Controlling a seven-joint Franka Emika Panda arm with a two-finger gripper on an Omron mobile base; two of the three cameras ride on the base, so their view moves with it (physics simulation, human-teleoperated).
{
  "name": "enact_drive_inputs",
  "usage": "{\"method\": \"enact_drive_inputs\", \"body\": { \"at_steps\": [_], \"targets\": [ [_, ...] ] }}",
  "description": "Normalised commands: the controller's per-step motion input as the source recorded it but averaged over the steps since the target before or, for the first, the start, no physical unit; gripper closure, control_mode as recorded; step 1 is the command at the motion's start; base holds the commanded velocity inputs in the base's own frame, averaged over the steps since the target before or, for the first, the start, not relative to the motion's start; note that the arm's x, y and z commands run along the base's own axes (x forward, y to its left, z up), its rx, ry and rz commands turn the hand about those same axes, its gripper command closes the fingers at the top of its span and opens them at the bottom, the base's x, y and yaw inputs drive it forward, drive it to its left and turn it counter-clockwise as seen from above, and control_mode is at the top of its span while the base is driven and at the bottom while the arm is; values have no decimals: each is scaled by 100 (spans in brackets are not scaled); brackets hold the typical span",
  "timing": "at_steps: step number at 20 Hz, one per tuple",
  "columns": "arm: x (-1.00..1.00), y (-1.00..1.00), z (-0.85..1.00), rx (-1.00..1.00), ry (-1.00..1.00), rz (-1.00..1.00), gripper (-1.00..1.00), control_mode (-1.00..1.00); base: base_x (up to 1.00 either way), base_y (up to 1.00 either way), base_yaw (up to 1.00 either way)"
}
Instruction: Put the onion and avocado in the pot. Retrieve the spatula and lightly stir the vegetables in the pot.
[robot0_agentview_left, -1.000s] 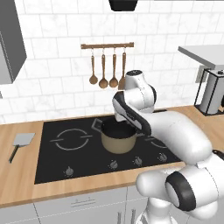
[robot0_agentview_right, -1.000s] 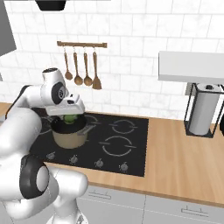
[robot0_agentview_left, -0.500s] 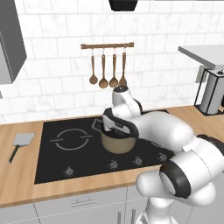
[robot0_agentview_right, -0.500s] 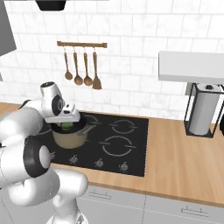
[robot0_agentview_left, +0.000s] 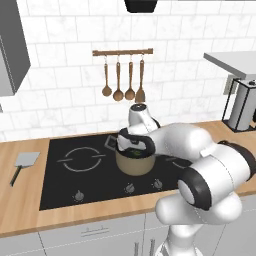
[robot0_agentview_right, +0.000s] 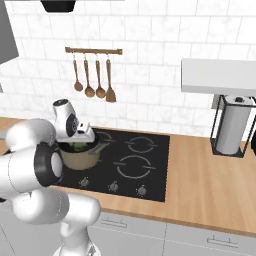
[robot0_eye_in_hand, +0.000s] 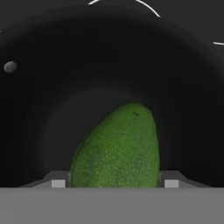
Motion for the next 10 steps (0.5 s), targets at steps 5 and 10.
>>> {"method": "enact_drive_inputs", "body": {
  "at_steps": [5, 10],
  "targets": [
    [37, 0, -19, 5, -7, 0, 100, -100, 0, 0, 0],
    [31, 0, -5, 0, -15, 0, 100, -100, 0, 0, 0]
  ]
}}
